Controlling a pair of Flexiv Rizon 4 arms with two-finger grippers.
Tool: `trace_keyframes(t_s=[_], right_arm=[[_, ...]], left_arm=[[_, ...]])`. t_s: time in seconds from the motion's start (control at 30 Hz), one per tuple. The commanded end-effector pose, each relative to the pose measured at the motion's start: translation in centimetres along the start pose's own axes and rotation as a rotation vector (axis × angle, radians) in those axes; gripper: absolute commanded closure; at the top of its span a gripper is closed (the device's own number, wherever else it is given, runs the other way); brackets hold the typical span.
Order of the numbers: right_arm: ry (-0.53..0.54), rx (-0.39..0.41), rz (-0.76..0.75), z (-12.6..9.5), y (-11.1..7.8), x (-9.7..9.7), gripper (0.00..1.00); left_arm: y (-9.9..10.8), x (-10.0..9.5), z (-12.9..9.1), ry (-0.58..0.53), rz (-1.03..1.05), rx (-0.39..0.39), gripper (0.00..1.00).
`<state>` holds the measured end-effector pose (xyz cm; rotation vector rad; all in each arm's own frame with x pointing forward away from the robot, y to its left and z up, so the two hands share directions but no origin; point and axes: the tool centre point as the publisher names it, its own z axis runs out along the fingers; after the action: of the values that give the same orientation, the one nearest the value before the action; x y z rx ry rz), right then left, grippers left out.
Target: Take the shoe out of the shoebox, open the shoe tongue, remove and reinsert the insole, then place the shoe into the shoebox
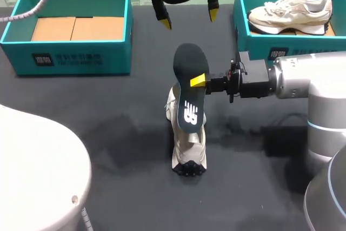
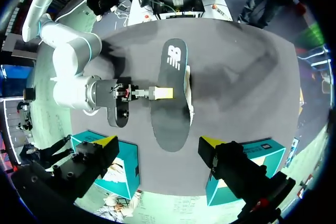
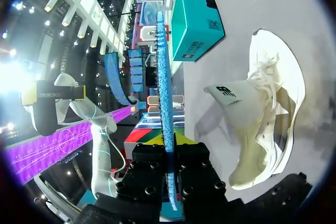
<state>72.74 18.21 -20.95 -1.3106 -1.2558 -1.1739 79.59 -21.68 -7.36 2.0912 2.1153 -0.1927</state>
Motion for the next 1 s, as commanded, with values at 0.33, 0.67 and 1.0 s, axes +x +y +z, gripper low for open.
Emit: trace_keyframes(t_s=[0.33,0.67,1.0], right_arm=[[-0.003,-0.002,0.000,0.1,-0.1,0.0,1.00],[-0.003,-0.002,0.000,0.1,-0.1,0.0,1.00],[-0.003,-0.002,0.000,0.1,-0.1,0.0,1.00]], left_arm=[[0.1,-0.2,1.1,0.113,-0.022,0.011,0.00],[-0.8,3.0,1.0,-0.259,-0.002,0.011,0.00],[-1.9,6.6,1.1,-0.629,-0.109,0.021,0.00]])
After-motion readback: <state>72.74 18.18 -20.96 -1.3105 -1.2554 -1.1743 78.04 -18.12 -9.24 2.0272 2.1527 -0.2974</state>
